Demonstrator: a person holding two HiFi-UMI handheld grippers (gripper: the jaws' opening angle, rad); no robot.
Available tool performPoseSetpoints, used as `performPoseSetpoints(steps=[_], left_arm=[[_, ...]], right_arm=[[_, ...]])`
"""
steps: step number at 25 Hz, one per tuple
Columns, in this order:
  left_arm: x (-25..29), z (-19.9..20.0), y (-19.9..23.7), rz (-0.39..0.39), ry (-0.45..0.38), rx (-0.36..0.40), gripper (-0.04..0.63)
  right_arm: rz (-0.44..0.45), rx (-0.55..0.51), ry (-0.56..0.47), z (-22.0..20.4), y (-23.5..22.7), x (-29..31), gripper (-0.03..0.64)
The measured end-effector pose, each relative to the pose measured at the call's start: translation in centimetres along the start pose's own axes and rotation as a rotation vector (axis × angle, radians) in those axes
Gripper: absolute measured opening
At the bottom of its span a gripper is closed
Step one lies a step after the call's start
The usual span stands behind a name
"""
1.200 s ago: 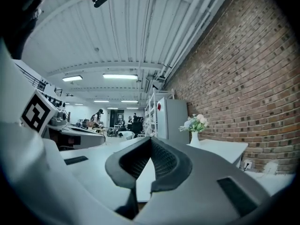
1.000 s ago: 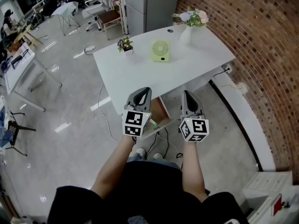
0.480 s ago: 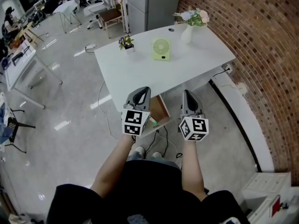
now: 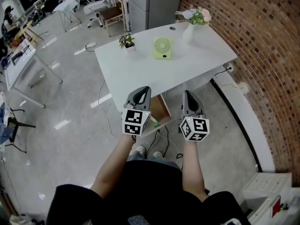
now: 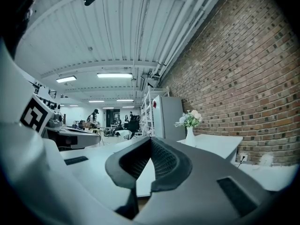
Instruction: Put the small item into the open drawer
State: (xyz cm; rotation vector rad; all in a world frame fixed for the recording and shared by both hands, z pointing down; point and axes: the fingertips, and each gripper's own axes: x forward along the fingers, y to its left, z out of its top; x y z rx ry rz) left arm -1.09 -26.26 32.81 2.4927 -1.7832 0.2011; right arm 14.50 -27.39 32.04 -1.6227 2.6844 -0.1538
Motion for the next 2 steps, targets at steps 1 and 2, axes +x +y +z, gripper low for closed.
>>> performPoseSetpoints(steps=[1,2], left_arm=[[0.07,-0.01,0.10,0.000,0.001,-0.001,0.022],[0.13,-0.01,0.19,0.000,0.002,-0.002,0.023]], right_arm=[[-0.002,0.001,0.001,-0.02,-0.05,0.08,-0.002],[-0.004,0.001,0.002,-0.03,-0.10,0.16,-0.002]])
